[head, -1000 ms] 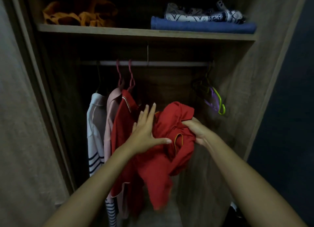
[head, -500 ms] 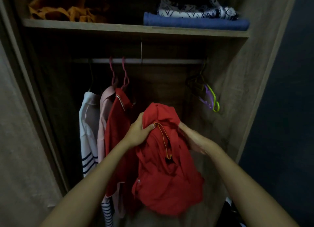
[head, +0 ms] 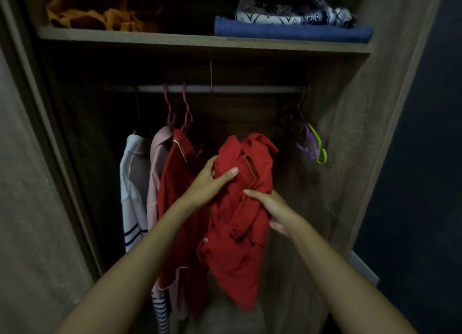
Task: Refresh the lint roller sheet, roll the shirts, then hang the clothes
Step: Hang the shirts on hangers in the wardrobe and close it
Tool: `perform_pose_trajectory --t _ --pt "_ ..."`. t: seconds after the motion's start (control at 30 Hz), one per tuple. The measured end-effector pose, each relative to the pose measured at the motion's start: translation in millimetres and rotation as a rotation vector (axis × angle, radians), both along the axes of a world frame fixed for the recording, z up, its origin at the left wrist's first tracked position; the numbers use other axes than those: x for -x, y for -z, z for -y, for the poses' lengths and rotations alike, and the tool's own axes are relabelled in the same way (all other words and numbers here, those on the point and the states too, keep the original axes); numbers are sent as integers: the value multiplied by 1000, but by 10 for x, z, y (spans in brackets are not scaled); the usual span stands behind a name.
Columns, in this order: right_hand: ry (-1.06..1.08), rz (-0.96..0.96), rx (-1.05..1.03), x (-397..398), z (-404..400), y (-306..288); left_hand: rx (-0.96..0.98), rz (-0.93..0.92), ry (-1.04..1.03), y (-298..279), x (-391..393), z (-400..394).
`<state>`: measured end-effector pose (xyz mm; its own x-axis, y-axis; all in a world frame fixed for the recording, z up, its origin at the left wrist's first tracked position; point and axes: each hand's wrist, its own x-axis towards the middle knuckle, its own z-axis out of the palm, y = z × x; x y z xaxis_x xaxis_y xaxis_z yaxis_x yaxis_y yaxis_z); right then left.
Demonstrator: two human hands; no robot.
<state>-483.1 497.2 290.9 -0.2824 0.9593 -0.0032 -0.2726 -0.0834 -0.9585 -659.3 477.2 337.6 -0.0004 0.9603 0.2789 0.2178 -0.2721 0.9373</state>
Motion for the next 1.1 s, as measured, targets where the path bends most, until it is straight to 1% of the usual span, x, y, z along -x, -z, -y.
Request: perform_pose_trajectory --t 0.03,0.1,0.2,0.3,0.37,0.43,0.47,0.5,0.53,0.57,0.63,0.67,0.7,0.73,0.8,0.83,0.87,0.93,1.0,1.07,1.1 --pt "25 -108 44 26 -12 4 31 -22 30 2 13 41" --pt "52 -264 138 56 -57 13 77 -173 34 61 79 115" --pt "72 -428 250 38 -127 26 127 -355 -77 277 205 171" --pt "110 -551 289 14 -117 40 183 -418 -188 511 252 156" --pt "136 -602 322 25 -116 85 306 -413 -200 578 199 147" --pt "158 -618 347 36 -102 115 461 -320 -217 633 129 110" --pt "161 -641 354 36 -107 125 518 -225 -202 649 104 84" --pt "160 -659 353 32 -121 138 573 -83 -175 690 98 33" --pt "162 -677 355 25 -134 150 640 43 -136 755 100 -18" --pt "165 -695 355 15 -149 160 725 124 -98 812 100 -24" --pt "164 -712 349 -2 -189 176 901 214 11 946 77 4" --pt "161 -708 339 -2 -197 173 947 278 90 1005 60 14" --pt "155 -679 337 -6 -206 177 939 373 144 1024 23 16" --pt "145 -638 348 -17 -206 175 896 459 139 1012 -10 9" --pt "132 -530 390 -69 -192 203 729 598 -4 889 -61 -44" --pt "122 -453 421 -111 -171 218 636 582 -73 791 -59 -66" --pt "109 -351 457 -147 -143 244 550 541 -98 707 -44 -95" --pt "60 -136 526 -217 -68 352 397 439 -69 563 -10 -151" --pt "-39 87 578 -252 23 436 297 308 -36 488 8 -240" --pt "-174 412 571 -271 89 483 168 55 10 391 -10 -295" --pt "-194 590 539 -293 99 457 97 -86 56 322 -31 -303"
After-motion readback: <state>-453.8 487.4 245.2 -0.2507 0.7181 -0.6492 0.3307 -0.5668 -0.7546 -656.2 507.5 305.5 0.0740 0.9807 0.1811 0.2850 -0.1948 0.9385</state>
